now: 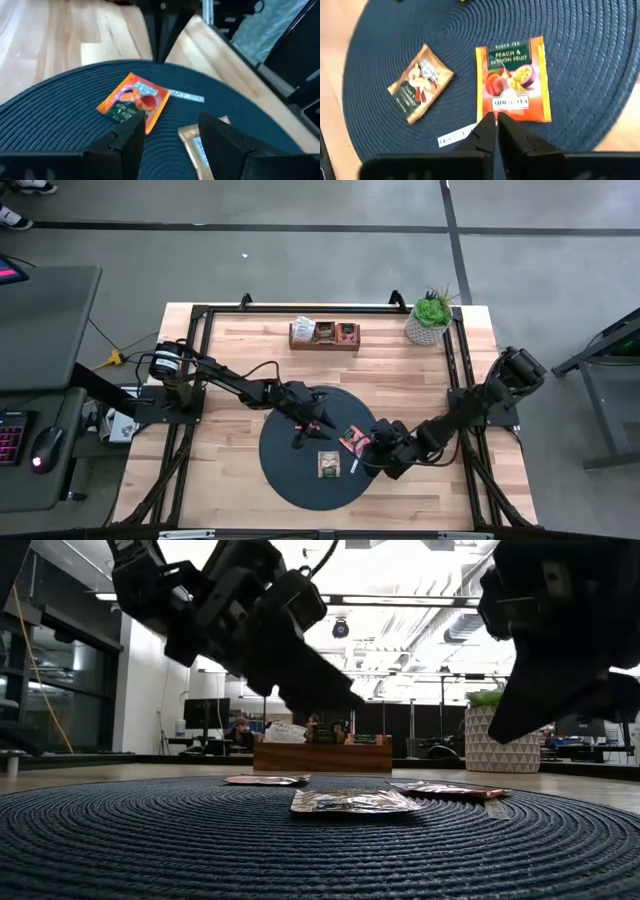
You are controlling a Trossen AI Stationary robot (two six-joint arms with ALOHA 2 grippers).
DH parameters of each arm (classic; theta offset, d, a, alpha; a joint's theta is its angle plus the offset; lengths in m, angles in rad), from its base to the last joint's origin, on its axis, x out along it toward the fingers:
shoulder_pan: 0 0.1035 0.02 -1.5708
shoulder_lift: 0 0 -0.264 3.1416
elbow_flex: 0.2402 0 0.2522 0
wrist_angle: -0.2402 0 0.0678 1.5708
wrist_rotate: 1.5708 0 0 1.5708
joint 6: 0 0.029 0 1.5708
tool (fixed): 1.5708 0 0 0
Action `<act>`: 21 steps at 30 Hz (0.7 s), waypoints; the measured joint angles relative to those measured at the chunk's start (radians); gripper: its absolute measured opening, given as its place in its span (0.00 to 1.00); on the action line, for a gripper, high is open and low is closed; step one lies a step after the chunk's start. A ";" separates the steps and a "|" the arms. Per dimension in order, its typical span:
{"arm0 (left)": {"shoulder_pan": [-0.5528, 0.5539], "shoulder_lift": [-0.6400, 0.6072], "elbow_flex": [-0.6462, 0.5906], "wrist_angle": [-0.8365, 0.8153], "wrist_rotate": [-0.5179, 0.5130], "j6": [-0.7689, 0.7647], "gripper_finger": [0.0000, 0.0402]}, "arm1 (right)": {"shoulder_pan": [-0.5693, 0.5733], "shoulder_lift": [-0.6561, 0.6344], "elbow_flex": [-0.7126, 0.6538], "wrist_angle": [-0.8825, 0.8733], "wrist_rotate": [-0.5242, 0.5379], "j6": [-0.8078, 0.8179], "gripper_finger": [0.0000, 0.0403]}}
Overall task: Pick & Place Tea
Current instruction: Put the orange tea bag into the right section of the wooden organizer
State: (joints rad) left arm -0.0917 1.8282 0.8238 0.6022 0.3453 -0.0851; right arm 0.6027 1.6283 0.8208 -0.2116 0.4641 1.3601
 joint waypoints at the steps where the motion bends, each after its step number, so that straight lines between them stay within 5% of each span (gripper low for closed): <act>1: 0.000 0.007 0.001 0.011 0.008 -0.006 0.45 | -0.003 0.000 -0.015 0.028 0.008 -0.008 0.02; 12: 0.000 0.060 0.006 0.038 0.019 -0.069 0.45 | -0.070 0.000 -0.085 0.118 -0.011 -0.062 0.00; 21: 0.000 0.077 0.124 -0.003 0.049 -0.057 0.45 | -0.081 0.009 -0.085 0.122 -0.053 -0.083 0.00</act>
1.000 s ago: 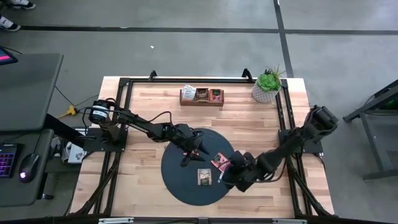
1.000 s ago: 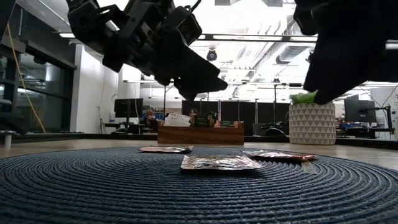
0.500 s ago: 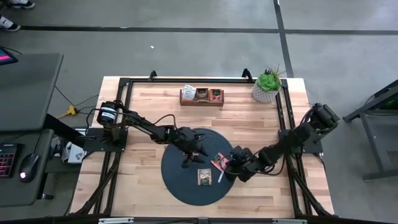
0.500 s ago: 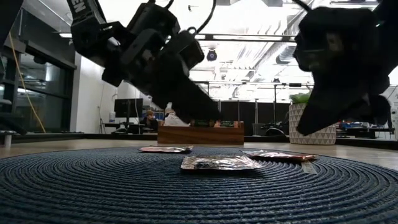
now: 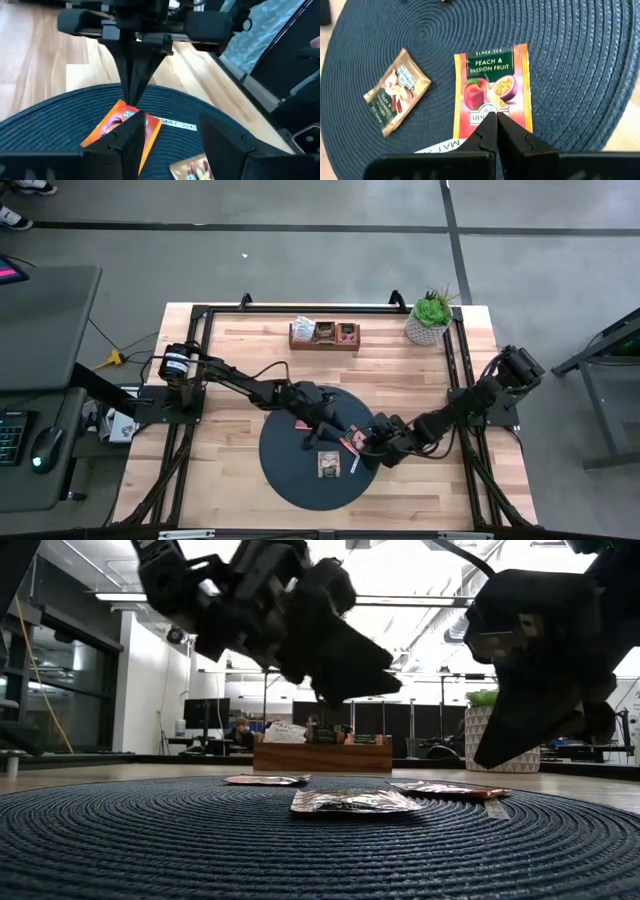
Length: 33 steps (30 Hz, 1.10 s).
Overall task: Pick & Place Tea
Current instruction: Put the orange tea bag into the right section of the wooden organizer
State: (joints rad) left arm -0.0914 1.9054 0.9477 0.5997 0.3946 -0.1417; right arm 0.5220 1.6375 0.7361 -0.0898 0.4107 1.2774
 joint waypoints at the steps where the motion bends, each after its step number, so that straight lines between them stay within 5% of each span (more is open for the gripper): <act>1: 0.000 0.015 0.022 -0.021 -0.002 0.007 0.45 | 0.001 0.000 0.000 0.001 0.000 0.000 0.00; 12: 0.002 0.122 0.179 -0.213 0.007 -0.073 0.45 | 0.002 0.001 0.000 -0.006 0.002 -0.005 0.00; 33: 0.087 0.121 0.187 -0.331 0.096 -0.338 0.45 | 0.002 0.002 0.001 -0.002 0.005 -0.150 0.00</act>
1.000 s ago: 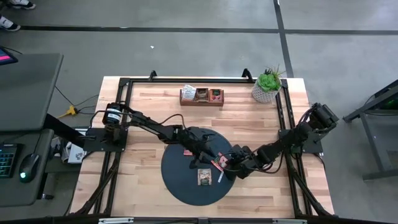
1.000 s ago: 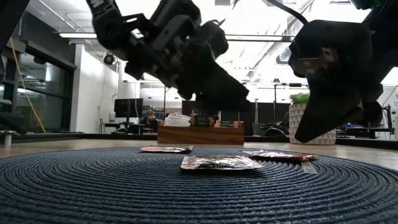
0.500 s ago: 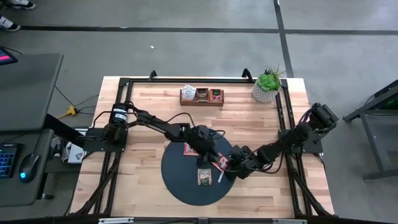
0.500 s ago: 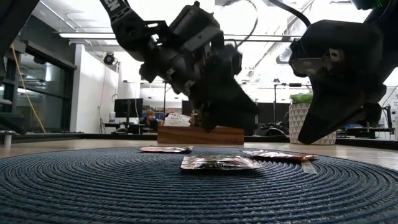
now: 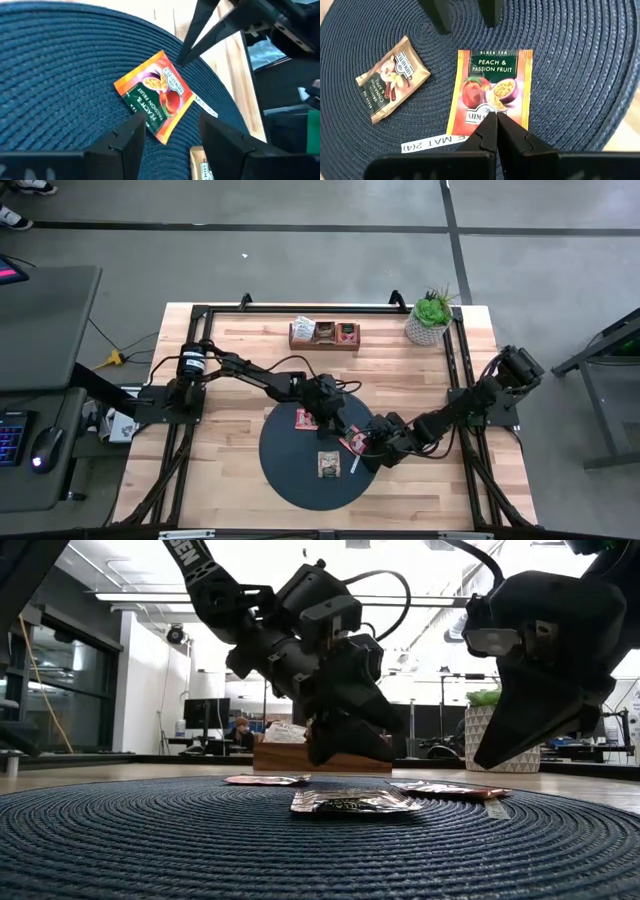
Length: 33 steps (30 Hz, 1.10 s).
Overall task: Pick & Place Tea
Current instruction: Put the orange tea bag into the right section of the wooden organizer
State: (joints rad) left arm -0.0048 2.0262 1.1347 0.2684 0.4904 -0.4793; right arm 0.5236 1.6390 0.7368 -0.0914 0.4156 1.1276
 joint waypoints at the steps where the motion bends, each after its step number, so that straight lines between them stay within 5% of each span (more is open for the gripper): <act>1: 0.000 0.000 0.000 -0.002 0.002 -0.001 0.45 | 0.000 0.002 0.000 0.003 0.002 -0.005 0.00; 33: -0.001 0.022 0.000 -0.037 0.018 -0.173 0.45 | -0.039 0.147 0.002 0.205 -0.040 -0.112 0.00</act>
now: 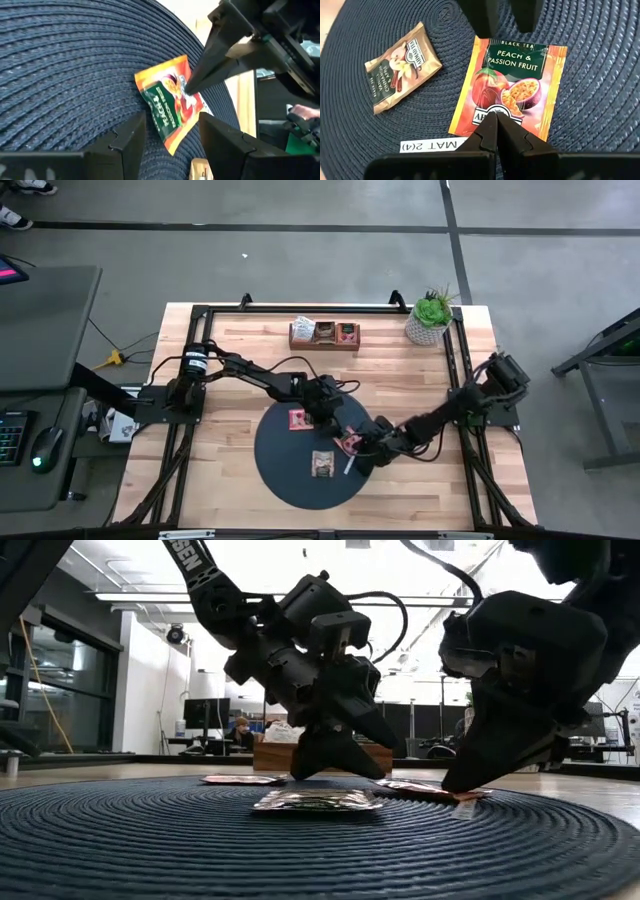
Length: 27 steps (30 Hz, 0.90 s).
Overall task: Pick & Place Tea
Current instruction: Put the orange tea bag into the right section of the wooden organizer
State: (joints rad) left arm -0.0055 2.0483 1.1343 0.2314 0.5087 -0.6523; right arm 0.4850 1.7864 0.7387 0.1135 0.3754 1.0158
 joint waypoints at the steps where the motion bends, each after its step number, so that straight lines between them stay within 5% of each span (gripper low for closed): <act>1: 0.000 0.000 0.000 -0.002 -0.001 -0.006 0.45 | -0.008 0.000 0.000 0.005 -0.002 -0.012 0.00; 27: 0.037 -0.003 0.003 -0.103 -0.052 0.020 0.45 | -0.079 0.001 0.000 0.026 -0.054 -0.126 0.00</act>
State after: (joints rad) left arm 0.0319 2.0450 1.1377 0.1280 0.4570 -0.6327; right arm 0.4065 1.7870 0.7383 0.1393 0.3210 0.8900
